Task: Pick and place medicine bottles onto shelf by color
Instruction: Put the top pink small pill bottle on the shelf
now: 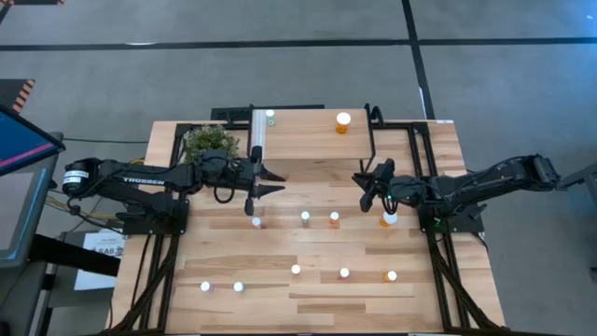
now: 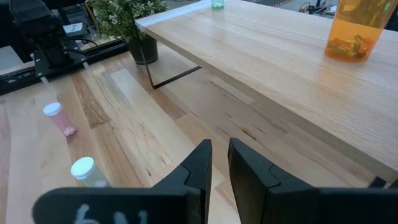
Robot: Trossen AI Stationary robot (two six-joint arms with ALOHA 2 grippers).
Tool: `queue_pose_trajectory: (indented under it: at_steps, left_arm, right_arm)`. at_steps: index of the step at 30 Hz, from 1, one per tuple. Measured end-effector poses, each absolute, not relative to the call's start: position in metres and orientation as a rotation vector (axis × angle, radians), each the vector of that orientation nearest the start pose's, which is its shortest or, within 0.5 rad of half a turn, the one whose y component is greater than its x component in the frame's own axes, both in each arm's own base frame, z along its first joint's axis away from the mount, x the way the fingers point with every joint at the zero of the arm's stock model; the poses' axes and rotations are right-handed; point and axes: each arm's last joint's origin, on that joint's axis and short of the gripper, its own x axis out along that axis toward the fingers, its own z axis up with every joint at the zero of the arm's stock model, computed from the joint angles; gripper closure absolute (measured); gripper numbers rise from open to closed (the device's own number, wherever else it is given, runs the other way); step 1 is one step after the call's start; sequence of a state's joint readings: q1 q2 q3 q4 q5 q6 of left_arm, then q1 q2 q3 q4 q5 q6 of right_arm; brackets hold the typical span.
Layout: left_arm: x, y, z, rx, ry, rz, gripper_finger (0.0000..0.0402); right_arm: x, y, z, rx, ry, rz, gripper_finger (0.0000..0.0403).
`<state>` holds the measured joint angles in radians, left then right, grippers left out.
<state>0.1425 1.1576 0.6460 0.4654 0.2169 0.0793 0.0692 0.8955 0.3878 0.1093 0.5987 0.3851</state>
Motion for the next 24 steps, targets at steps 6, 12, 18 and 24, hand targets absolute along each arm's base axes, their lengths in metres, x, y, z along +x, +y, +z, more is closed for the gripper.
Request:
queue_pose_trajectory:
  at_steps: [6,12,18,24]
  left_arm:
    - [0.252,0.023,0.271,0.009,0.072,-0.114,0.0319]
    - [0.252,0.012,0.263,0.049,0.147,-0.139,0.0319]
    - [0.252,0.012,0.263,0.116,0.144,-0.093,0.0319]
    - [0.252,0.013,0.263,0.136,0.146,-0.09,0.0319]
  right_arm:
    - [0.183,-0.004,0.207,0.239,0.274,-0.587,0.0327]
    - [0.183,-0.004,0.207,0.239,0.274,-0.587,0.0327]
    - [0.183,-0.004,0.207,0.239,0.274,-0.587,0.0327]
    - [0.183,-0.004,0.207,0.239,0.274,-0.587,0.0327]
